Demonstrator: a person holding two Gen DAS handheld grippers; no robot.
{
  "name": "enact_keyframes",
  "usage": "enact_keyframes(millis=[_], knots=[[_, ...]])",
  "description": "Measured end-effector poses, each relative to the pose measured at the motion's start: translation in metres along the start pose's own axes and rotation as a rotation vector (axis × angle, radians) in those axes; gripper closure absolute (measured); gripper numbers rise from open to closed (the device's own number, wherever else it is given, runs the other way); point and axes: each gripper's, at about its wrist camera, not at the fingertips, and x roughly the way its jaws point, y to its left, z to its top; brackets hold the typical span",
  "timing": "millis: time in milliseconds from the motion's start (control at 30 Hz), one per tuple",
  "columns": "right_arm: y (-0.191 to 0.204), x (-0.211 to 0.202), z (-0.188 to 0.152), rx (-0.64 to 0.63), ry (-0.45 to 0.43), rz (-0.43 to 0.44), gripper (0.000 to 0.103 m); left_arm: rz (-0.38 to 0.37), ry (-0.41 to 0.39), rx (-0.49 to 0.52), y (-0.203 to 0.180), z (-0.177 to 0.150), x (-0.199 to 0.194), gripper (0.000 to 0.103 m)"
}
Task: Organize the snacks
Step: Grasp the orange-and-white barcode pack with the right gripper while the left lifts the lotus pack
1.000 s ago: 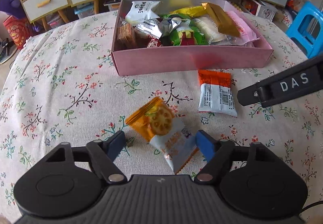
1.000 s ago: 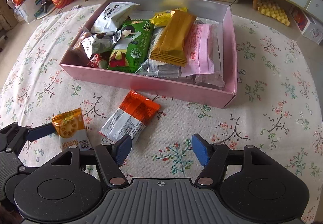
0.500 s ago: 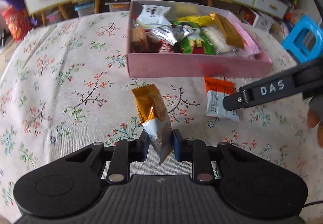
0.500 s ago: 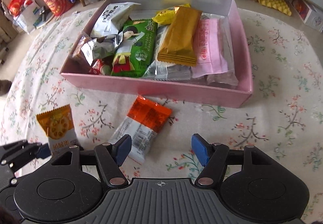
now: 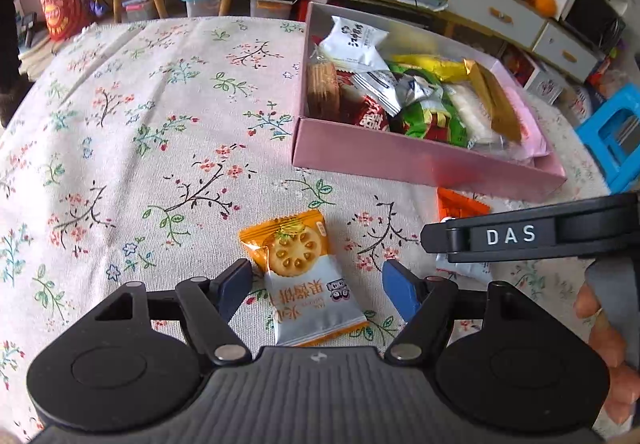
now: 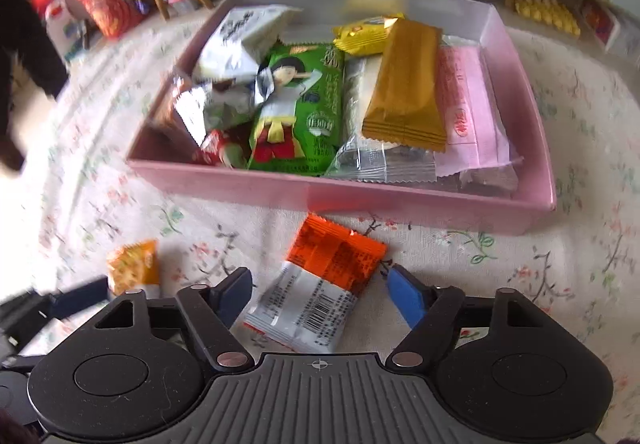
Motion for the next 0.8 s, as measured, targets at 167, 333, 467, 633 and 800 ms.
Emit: enact_keyframes(millis=[167, 333, 467, 633, 800], knots=[[0.001, -0.001, -0.004, -0.043, -0.010, -0.016, 0.041, 0.076, -0.004, 0.129, -0.014, -0.003, 0.000, 0.056], [-0.015, -0.008, -0.006, -0.026, -0.013, -0.007, 0.065, 0.058, 0.001, 0.122, -0.008, -0.003, -0.003, 0.066], [-0.022, -0.010, -0.009, -0.033, 0.000, -0.010, 0.065, 0.061, -0.001, 0.135, -0.007, -0.005, -0.006, 0.066], [-0.020, -0.020, -0.012, -0.044, -0.002, 0.019, 0.066, 0.048, -0.012, 0.135, -0.011, 0.000, -0.009, 0.067], [-0.013, -0.038, -0.012, -0.073, -0.027, 0.067, 0.066, 0.023, -0.037, 0.123, -0.014, 0.006, -0.016, 0.067]])
